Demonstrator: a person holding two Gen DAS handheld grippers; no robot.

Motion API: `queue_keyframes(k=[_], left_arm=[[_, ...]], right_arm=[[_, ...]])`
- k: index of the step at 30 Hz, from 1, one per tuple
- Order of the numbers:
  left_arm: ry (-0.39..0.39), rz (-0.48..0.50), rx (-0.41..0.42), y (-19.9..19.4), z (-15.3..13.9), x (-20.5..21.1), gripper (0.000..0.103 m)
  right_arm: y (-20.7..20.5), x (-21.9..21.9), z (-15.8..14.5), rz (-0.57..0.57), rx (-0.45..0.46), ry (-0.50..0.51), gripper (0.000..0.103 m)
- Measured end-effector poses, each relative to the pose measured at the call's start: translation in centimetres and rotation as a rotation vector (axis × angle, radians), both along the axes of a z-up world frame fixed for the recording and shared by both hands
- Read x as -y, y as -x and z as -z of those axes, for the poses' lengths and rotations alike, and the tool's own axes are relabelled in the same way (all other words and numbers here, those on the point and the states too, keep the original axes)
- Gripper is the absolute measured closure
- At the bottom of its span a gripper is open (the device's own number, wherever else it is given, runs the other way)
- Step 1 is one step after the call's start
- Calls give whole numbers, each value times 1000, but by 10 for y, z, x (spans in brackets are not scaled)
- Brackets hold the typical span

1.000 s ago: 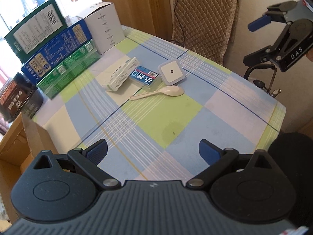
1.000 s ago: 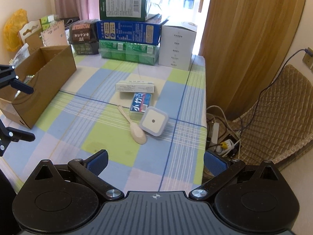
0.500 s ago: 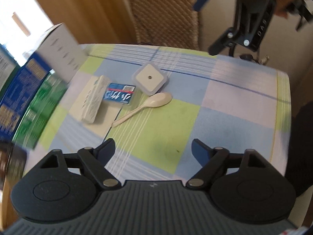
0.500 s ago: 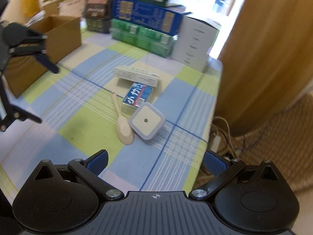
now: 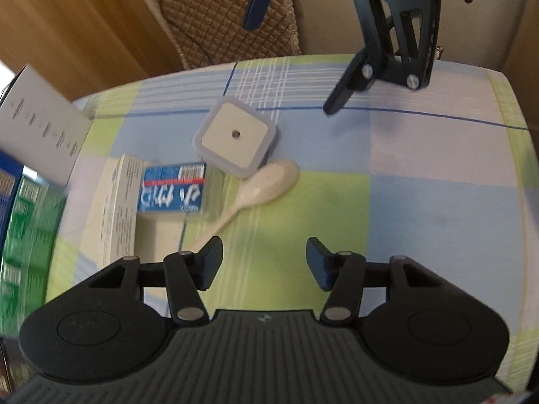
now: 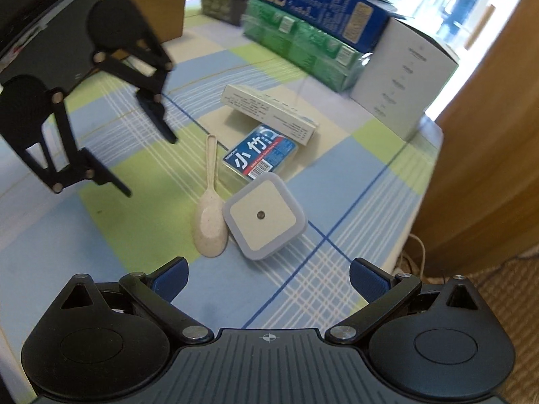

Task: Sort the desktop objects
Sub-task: 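Move both tools back toward the spoon and white night light, then grasp the beige spoon handle with the left tool while the right tool grasps the white night light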

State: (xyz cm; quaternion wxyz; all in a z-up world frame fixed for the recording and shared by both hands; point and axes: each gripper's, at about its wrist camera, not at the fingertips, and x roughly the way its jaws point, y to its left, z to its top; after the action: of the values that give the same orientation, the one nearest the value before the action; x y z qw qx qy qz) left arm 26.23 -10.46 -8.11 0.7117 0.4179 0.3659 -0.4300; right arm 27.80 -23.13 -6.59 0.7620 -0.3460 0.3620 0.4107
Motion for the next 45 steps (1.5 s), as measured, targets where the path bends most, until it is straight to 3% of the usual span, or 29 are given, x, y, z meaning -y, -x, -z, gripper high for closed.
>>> queue_keyframes(k=[4, 8, 13, 23, 26, 31, 36, 42, 45], left_arm=[[27, 40, -2, -13, 4, 7, 54], [2, 101, -8, -22, 11, 14, 63], [-32, 161, -13, -30, 19, 17, 65], [-52, 196, -30, -42, 37, 18, 69], [-29, 190, -39, -47, 36, 19, 74], [-51, 184, -60, -52, 38, 21, 92], [-91, 131, -72, -42, 37, 11, 96], [-147, -65, -129, -27, 36, -21, 97], [-147, -113, -141, -21, 35, -36, 96]], right_arm=[[-9, -7, 8, -36, -5, 9, 7], [-14, -16, 15, -91, -6, 40, 8], [-19, -22, 25, -143, 7, 86, 8], [-26, -31, 40, -176, 37, 145, 8], [-28, -34, 41, -182, 39, 148, 8], [-31, -39, 41, -181, 40, 145, 8], [-29, -43, 41, -188, 35, 145, 11], [-32, -49, 39, -171, 28, 128, 14], [-33, -54, 39, -174, 31, 133, 16]])
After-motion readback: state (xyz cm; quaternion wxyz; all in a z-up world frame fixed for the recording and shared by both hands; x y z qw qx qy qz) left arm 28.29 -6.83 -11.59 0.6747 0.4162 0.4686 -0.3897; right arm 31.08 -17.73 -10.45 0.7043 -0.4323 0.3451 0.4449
